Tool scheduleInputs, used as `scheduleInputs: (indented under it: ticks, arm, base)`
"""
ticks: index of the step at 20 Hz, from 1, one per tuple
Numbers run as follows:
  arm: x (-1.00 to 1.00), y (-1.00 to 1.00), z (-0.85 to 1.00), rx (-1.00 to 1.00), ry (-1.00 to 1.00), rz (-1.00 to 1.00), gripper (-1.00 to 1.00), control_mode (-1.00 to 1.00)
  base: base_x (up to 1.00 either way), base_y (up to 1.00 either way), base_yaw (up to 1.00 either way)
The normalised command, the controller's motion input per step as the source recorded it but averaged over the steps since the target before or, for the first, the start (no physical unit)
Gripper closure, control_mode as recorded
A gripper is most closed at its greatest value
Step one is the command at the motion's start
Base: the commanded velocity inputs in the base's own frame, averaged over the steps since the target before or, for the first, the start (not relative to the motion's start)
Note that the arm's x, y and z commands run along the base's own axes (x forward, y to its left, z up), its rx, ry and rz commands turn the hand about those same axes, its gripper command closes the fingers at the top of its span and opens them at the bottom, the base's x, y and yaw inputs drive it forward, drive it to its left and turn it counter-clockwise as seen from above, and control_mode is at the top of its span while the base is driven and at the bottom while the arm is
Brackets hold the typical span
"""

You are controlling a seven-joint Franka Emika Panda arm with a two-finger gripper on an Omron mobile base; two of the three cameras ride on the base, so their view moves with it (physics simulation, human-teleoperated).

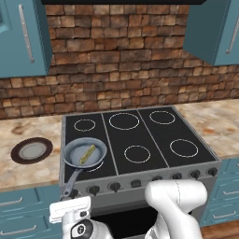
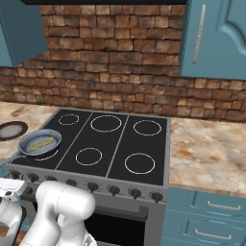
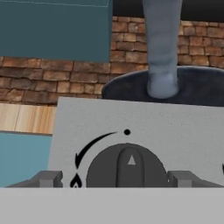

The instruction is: Pick up the butter stick and place it in the pan. Then turn on the burner for the pan.

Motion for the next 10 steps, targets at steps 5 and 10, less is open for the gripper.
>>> scheduleInputs:
  ticks: [5, 10]
  arm:
    - [0.02, 0.0, 0.0, 0.0, -0.04, 0.0, -1.0, -1.0]
    - [0.02, 0.0, 0.0, 0.0, -0.03, 0.0, 1.0, -1.0]
  base:
    - [0.0, 0.0, 0.0]
    - [0.0, 0.0, 0.0]
